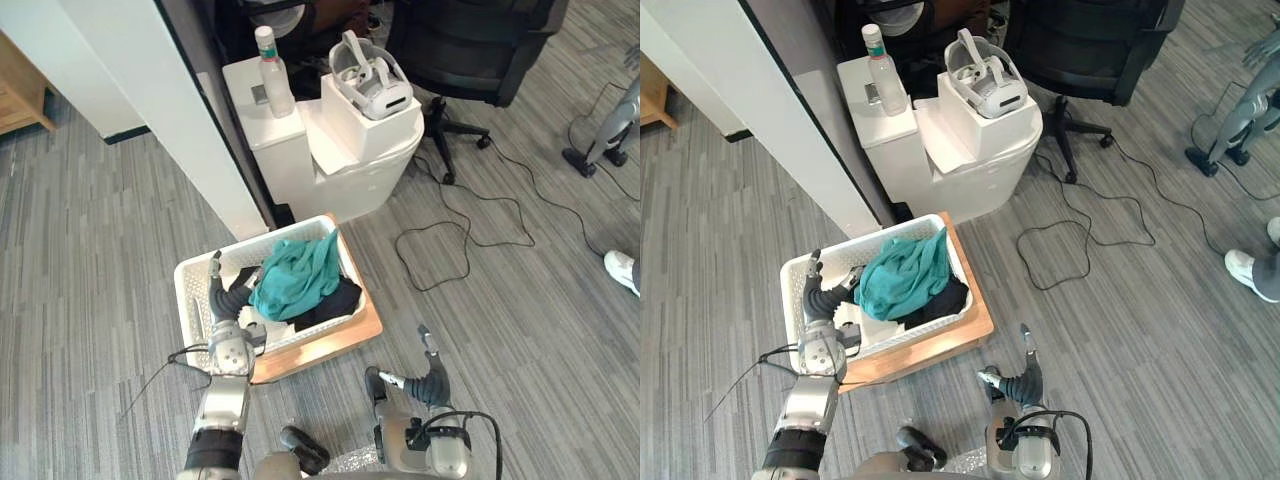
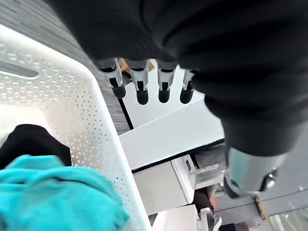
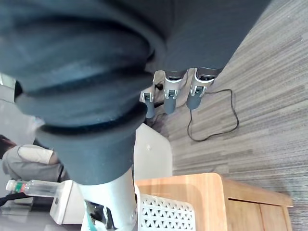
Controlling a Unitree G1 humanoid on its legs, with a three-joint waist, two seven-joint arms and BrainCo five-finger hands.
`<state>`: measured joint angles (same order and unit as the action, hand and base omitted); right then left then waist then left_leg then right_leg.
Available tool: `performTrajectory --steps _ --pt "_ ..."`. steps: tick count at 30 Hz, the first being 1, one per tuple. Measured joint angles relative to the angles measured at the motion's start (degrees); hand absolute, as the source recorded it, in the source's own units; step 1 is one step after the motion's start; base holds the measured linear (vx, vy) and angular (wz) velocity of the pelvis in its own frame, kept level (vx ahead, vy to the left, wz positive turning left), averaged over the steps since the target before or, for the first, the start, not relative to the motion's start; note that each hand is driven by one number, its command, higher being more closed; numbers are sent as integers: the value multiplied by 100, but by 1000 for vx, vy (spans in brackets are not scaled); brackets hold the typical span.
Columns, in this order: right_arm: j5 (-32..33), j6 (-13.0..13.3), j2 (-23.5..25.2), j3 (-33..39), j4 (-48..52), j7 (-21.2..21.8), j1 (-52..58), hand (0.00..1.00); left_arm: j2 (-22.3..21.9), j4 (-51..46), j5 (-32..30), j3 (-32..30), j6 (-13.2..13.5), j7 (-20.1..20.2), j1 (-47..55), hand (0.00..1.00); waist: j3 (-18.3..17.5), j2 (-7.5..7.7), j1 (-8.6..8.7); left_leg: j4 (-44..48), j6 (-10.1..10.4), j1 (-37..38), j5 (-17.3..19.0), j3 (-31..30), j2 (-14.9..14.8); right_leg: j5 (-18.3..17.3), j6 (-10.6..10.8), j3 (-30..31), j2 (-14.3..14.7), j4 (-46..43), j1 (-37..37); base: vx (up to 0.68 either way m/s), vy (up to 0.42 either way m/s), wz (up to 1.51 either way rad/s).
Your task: Tidy the bed and pick cloth on bed and put in laundry
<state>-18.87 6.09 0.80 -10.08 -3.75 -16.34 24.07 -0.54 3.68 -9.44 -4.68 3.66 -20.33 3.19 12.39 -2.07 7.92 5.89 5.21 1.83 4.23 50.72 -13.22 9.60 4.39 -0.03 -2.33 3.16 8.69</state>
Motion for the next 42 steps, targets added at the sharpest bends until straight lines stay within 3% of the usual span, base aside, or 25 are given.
performTrajectory --steps 2,6,8,15,20,24,25,26,29,31,34,35,42 --pt "105 -21 0 81 -246 51 -1 0 -100 -154 42 12 2 144 149 0 -39 26 -93 1 1 90 -4 -47 3 -75 -32 -77 -21 3 -131 -38 -16 22" --pt "321 -101 -7 234 -1113 230 -18 0 -179 -465 178 6 122 297 704 0 -496 76 -135 -164 46 166 -62 -306 59 -279 -24 -385 -71 -23 -358 -27 -13 36" --pt "449 -143 -8 309 -1420 292 -25 0 -222 -535 333 -1 148 384 882 0 -656 91 -258 -290 46 221 -124 -388 102 -369 -40 -480 -85 -120 -388 -3 -6 31" --pt "982 -253 4 826 -2639 424 -590 0 -371 -481 728 -66 187 712 1559 0 -852 147 -518 -609 -2 433 -281 -793 291 -497 21 -916 -233 -124 -753 -18 26 33" --pt "1445 -306 32 1221 -3199 428 -873 0 -399 705 782 -354 162 919 1721 0 -903 194 -592 -1016 -8 626 -431 -1084 486 -648 35 -1246 -351 -192 -959 -17 28 35" --pt "1677 -424 149 1607 -3669 416 -1097 0 -380 2821 997 -971 18 944 1597 0 -962 244 -699 -1163 -26 755 -531 -1197 579 -702 82 -1380 -413 -187 -1071 30 17 16" --pt "1679 -424 155 1627 -3694 415 -1107 0 -378 2953 1002 -1021 4 937 1597 0 -968 253 -707 -1163 -26 766 -530 -1203 583 -713 95 -1386 -418 -189 -1086 27 11 17" --pt "1749 -430 190 1717 -3851 413 -1138 0 -376 3639 1089 -1316 -58 909 1568 0 -989 226 -723 -1167 -25 798 -529 -1265 604 -752 103 -1441 -442 -189 -1144 24 6 24" --pt "1898 -439 195 1900 -4155 415 -1251 0 -354 4372 1372 -1960 -105 907 1396 0 -1044 230 -761 -1171 -27 812 -524 -1401 633 -798 115 -1583 -481 -185 -1219 14 3 24" --pt "1898 -452 197 2041 -4334 421 -1368 0 -347 4588 1348 -2122 -135 910 1321 0 -1040 202 -873 -1173 -26 848 -524 -1420 635 -799 115 -1576 -477 -179 -1248 -1 -3 5" --pt "1898 -461 139 2104 -4538 428 -1556 0 -355 4768 1279 -2174 -222 917 1266 0 -1055 137 -886 -1174 -26 870 -524 -1438 635 -800 114 -1574 -472 -178 -1271 -11 -6 0" --pt "1896 -489 -7 2381 -5159 522 -1972 0 -358 5253 1090 -2305 -320 923 1070 0 -1061 7 -921 -1178 -19 857 -503 -1588 629 -799 113 -1597 -417 13 -1393 0 0 0" --pt "1928 -488 10 2375 -4994 524 -1850 0 -349 5192 1104 -2272 -321 923 1027 0 -977 10 -921 -1177 -14 947 -499 -1587 628 -802 112 -1590 -418 -2 -1485 0 0 0"
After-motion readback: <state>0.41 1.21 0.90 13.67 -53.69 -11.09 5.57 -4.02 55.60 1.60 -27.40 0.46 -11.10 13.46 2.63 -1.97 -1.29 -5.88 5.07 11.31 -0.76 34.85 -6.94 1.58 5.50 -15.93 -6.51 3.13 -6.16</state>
